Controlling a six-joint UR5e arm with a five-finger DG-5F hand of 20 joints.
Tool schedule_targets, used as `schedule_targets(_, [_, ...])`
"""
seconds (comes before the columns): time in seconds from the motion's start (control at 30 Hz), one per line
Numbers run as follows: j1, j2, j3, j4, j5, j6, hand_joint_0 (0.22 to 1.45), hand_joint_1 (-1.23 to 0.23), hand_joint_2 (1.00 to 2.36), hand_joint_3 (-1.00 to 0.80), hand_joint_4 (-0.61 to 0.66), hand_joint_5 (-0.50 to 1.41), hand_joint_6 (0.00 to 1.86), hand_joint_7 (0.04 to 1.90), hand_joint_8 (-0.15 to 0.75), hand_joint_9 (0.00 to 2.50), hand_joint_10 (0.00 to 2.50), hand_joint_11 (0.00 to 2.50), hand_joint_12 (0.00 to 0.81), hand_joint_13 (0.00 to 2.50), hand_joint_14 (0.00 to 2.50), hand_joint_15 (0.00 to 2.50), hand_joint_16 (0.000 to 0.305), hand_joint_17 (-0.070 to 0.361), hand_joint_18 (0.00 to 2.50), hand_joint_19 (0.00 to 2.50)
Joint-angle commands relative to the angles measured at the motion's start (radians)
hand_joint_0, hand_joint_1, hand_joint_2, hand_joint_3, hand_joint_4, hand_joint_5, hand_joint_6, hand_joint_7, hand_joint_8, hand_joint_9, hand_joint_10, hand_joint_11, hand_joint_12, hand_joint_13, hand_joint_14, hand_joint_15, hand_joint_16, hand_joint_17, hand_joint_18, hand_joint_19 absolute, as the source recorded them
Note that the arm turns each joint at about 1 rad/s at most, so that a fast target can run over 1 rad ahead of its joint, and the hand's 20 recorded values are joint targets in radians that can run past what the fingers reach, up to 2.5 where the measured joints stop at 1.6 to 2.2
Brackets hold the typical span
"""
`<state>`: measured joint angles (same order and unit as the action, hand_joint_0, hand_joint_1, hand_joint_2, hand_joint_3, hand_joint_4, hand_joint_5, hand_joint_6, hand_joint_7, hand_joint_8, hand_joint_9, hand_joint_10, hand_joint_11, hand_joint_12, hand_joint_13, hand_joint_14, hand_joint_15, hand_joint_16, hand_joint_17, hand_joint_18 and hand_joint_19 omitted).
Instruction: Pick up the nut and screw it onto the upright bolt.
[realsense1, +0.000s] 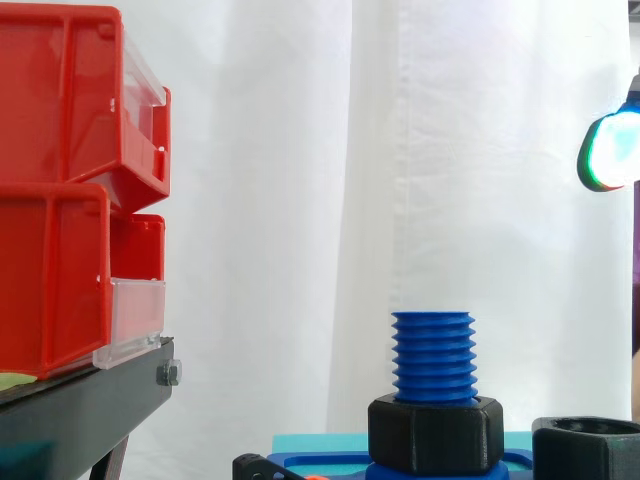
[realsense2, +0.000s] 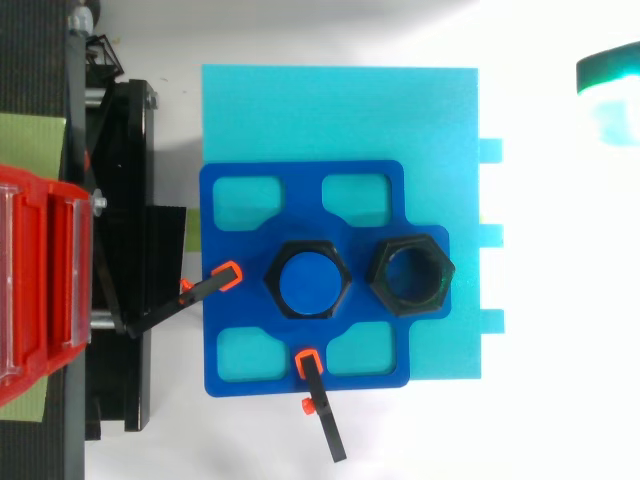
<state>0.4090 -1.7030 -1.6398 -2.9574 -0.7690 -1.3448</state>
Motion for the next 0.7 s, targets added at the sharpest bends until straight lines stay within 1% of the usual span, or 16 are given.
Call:
schedule_targets(0.0, [0.013, -0.003, 0.000, 0.011, 0.023, -0.174, 0.39, -0.60, 1.00, -0.50, 0.25, -0.24, 0.50, 0.76, 0.297, 0.27, 0.00, 0.00, 0.425, 0.12, 0.00, 0.00, 0.055, 0.123, 0.00, 0.00])
schedule_targets(0.07, [0.019, -0.015, 0.000, 0.024, 0.033, -0.183, 0.39, -0.60, 1.00, -0.50, 0.25, -0.24, 0.50, 0.76, 0.299, 0.27, 0.00, 0.00, 0.425, 0.13, 0.00, 0.00, 0.055, 0.123, 0.00, 0.00])
schedule_targets(0.13, [0.025, -0.021, 0.000, 0.026, 0.063, -0.195, 0.39, -0.60, 1.00, -0.50, 0.25, -0.24, 0.50, 0.77, 0.298, 0.27, 0.00, 0.00, 0.424, 0.14, 0.00, 0.00, 0.055, 0.123, 0.00, 0.00])
schedule_targets(0.17, [0.027, -0.026, 0.000, 0.026, 0.071, -0.197, 0.39, -0.60, 1.00, -0.50, 0.25, -0.24, 0.50, 0.77, 0.298, 0.27, 0.00, 0.00, 0.424, 0.14, 0.00, 0.00, 0.055, 0.123, 0.00, 0.00])
schedule_targets(0.2, [0.031, -0.035, 0.000, 0.029, 0.086, -0.200, 0.39, -0.60, 1.00, -0.50, 0.25, -0.24, 0.50, 0.76, 0.298, 0.27, 0.00, 0.00, 0.423, 0.14, 0.00, 0.00, 0.055, 0.123, 0.00, 0.00])
schedule_targets(0.27, [0.034, -0.037, 0.000, 0.031, 0.103, -0.201, 0.40, -0.60, 1.00, -0.50, 0.25, -0.24, 0.50, 0.76, 0.296, 0.27, 0.00, 0.00, 0.421, 0.15, 0.00, 0.00, 0.054, 0.122, 0.00, 0.00])
schedule_targets(0.3, [0.040, -0.043, 0.000, 0.037, 0.120, -0.205, 0.41, -0.59, 1.00, -0.50, 0.25, -0.24, 0.50, 0.76, 0.294, 0.27, 0.00, 0.00, 0.417, 0.15, 0.00, 0.00, 0.054, 0.121, 0.00, 0.00])
schedule_targets(0.37, [0.044, -0.049, 0.000, 0.046, 0.132, -0.208, 0.41, -0.58, 1.00, -0.50, 0.24, -0.24, 0.50, 0.76, 0.293, 0.27, 0.00, 0.00, 0.414, 0.15, 0.00, 0.00, 0.053, 0.120, 0.00, 0.00])
schedule_targets(0.4, [0.048, -0.055, 0.000, 0.058, 0.146, -0.218, 0.41, -0.57, 1.00, -0.50, 0.24, -0.24, 0.50, 0.76, 0.294, 0.27, 0.00, 0.00, 0.415, 0.15, 0.00, 0.00, 0.053, 0.120, 0.00, 0.00])
schedule_targets(0.47, [0.051, -0.069, 0.000, 0.067, 0.160, -0.235, 0.40, -0.56, 1.00, -0.50, 0.25, -0.24, 0.50, 0.76, 0.299, 0.28, 0.00, 0.00, 0.421, 0.15, 0.00, 0.00, 0.055, 0.123, 0.00, 0.00])
schedule_targets(0.5, [0.054, -0.070, 0.000, 0.074, 0.174, -0.254, 0.39, -0.56, 1.00, -0.50, 0.25, -0.24, 0.50, 0.76, 0.306, 0.28, 0.00, 0.00, 0.427, 0.16, 0.00, 0.00, 0.056, 0.125, 0.00, 0.00])
schedule_targets(0.53, [0.062, -0.076, 0.000, 0.093, 0.192, -0.290, 0.39, -0.56, 1.00, -0.50, 0.26, -0.24, 0.50, 0.77, 0.310, 0.28, 0.00, 0.00, 0.430, 0.16, 0.00, 0.00, 0.056, 0.127, 0.00, 0.00])
schedule_targets(0.6, [0.063, -0.076, 0.000, 0.100, 0.195, -0.298, 0.38, -0.57, 1.00, -0.50, 0.26, -0.24, 0.50, 0.77, 0.311, 0.28, 0.00, 0.00, 0.432, 0.16, 0.00, 0.00, 0.056, 0.127, 0.00, 0.00])
schedule_targets(0.67, [0.070, -0.076, 0.000, 0.118, 0.198, -0.327, 0.38, -0.57, 1.00, -0.50, 0.26, -0.24, 0.50, 0.76, 0.311, 0.28, 0.00, 0.00, 0.431, 0.16, 0.00, 0.00, 0.057, 0.127, 0.00, 0.00])
